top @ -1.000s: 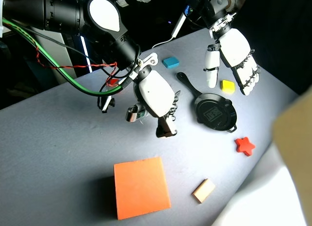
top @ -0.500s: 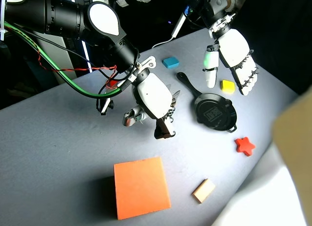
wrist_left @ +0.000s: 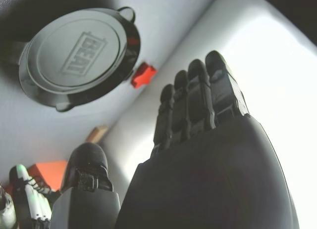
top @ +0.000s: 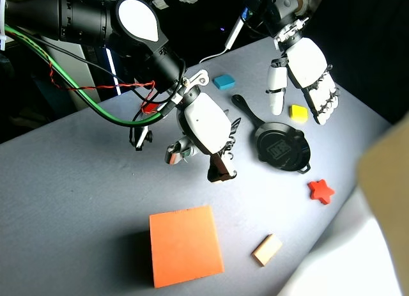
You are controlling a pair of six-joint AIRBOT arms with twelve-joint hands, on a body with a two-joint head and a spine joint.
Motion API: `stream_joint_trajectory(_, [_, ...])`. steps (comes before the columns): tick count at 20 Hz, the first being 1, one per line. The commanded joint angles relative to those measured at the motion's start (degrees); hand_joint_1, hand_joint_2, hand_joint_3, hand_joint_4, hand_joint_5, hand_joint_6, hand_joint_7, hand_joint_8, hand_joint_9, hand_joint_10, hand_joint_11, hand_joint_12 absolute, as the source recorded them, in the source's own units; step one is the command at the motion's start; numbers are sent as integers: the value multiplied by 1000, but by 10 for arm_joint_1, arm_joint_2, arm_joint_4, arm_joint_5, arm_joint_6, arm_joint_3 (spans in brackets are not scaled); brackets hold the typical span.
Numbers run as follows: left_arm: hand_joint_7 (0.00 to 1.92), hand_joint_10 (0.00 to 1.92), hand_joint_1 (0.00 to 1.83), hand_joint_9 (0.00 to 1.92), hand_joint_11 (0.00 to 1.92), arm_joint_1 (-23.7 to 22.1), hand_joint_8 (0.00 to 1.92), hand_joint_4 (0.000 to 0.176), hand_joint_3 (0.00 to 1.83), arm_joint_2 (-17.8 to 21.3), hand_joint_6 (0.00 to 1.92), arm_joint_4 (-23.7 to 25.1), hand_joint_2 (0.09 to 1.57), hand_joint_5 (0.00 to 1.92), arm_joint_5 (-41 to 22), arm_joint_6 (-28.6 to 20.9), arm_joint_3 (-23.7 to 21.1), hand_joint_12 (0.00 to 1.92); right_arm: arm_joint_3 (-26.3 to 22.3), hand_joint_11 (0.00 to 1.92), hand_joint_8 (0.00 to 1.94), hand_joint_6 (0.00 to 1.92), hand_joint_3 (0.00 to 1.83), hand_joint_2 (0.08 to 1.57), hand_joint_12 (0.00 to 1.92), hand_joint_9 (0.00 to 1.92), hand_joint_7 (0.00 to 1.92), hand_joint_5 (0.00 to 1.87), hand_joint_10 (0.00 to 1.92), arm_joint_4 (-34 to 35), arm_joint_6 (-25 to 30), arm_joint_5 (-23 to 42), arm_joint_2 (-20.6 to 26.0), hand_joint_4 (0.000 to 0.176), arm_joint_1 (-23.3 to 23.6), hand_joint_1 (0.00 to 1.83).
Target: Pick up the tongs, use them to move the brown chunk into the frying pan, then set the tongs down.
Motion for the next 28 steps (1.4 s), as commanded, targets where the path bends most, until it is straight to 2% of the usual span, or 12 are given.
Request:
stream_joint_trajectory(1, [111, 4, 0, 111, 0, -4, 5, 0, 1, 3, 5, 40, 1187, 109, -30, -1, -1, 247, 0, 234, 9, 9, 1, 1116, 1392, 802, 839, 772, 48, -40, -2, 8, 3, 0, 3, 951])
stream_joint_trajectory(6, [107, 1, 0, 101, 0, -4, 1, 0, 1, 3, 6, 40, 1186, 110, -30, -1, -1, 197, 5, 211, 1, 2, 3, 1122, 1405, 794, 825, 759, 43, -40, 1, 12, 2, 0, -3, 932])
stream_joint_trajectory(8, [126, 5, 0, 121, 0, -4, 3, 0, 0, 3, 4, 40, 1184, 120, -30, -1, -1, 271, 5, 231, 3, 4, 1, 1118, 1382, 799, 831, 763, 44, -40, 2, 12, 2, 0, -4, 945])
stream_joint_trajectory(16, [103, 4, 0, 94, 0, -4, 6, 0, 2, 3, 2, 40, 1189, 96, -30, -1, -1, 194, 0, 216, 1, 0, 0, 1105, 1398, 794, 821, 753, 40, -40, -1, 12, 0, 0, -8, 958])
stream_joint_trajectory(19, [121, 4, 0, 107, 0, -5, 3, 0, 0, 3, 1, 40, 1180, 104, -30, -1, -2, 225, -3, 206, 5, 8, 0, 1107, 1419, 791, 816, 750, 39, -40, -4, 12, 0, 0, -9, 963])
stream_joint_trajectory(20, [107, 4, 0, 92, 0, -5, 4, 0, 0, 3, 2, 40, 1182, 93, -30, -1, -2, 175, -4, 217, 7, 9, 0, 1105, 1419, 797, 821, 753, 42, -40, -5, 12, 0, 0, -10, 955])
stream_joint_trajectory(24, [116, 5, 0, 109, 0, -5, 3, 0, 0, 3, 3, 40, 1178, 100, -30, -1, -2, 223, -5, 192, 5, 5, 0, 1112, 1430, 783, 809, 744, 37, -40, -7, 12, 1, 0, -10, 963])
stream_joint_trajectory(26, [100, 2, 0, 89, 0, -5, 2, 0, 2, 3, 4, 40, 1186, 82, -30, -1, -2, 173, -6, 206, 10, 8, 0, 1102, 1429, 797, 822, 751, 43, -40, -7, 11, 2, 0, -13, 969])
stream_joint_trajectory(28, [120, 6, 0, 110, 0, -5, 4, 0, 1, 3, 6, 40, 1189, 106, -30, -2, -2, 238, -5, 188, 5, 5, 0, 1109, 1443, 787, 812, 739, 40, -40, -7, 14, 3, 0, -15, 973])
